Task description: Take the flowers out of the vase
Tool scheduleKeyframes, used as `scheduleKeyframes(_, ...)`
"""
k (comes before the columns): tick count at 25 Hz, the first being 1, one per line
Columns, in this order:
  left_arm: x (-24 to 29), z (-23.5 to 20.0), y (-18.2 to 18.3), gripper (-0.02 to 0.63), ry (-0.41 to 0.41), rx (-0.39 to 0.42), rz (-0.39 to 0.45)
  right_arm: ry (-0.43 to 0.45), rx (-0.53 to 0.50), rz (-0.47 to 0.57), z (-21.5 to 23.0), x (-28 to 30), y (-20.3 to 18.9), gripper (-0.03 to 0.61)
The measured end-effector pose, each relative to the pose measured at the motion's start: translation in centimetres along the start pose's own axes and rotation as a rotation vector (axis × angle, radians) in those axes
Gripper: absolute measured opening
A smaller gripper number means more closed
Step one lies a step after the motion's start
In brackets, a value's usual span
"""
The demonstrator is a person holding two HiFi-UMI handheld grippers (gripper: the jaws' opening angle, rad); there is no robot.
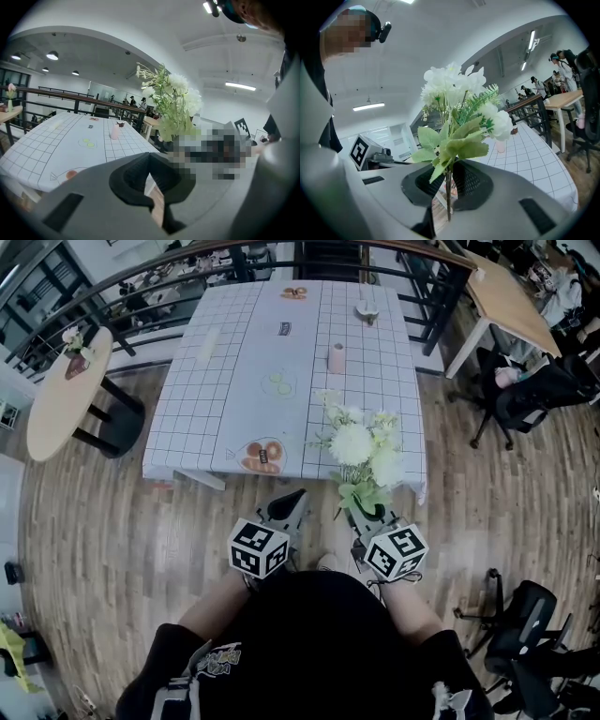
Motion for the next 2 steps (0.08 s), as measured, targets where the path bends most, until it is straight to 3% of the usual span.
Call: scheduleKeyframes(2,0.11,-0.09,0.04,0.008,0.000,-0.001,0.000,0.000,0.000,0.000,0.06,0.13,0.01,0.060)
Point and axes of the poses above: the fingertips, and each gripper's own axes: x forward along the fingers, z to its right, y out of its top, the point moved 5 cm from there along -x, backward along the fingers, and after that the axes turned 10 degrees about z, right-handed, at the moved point
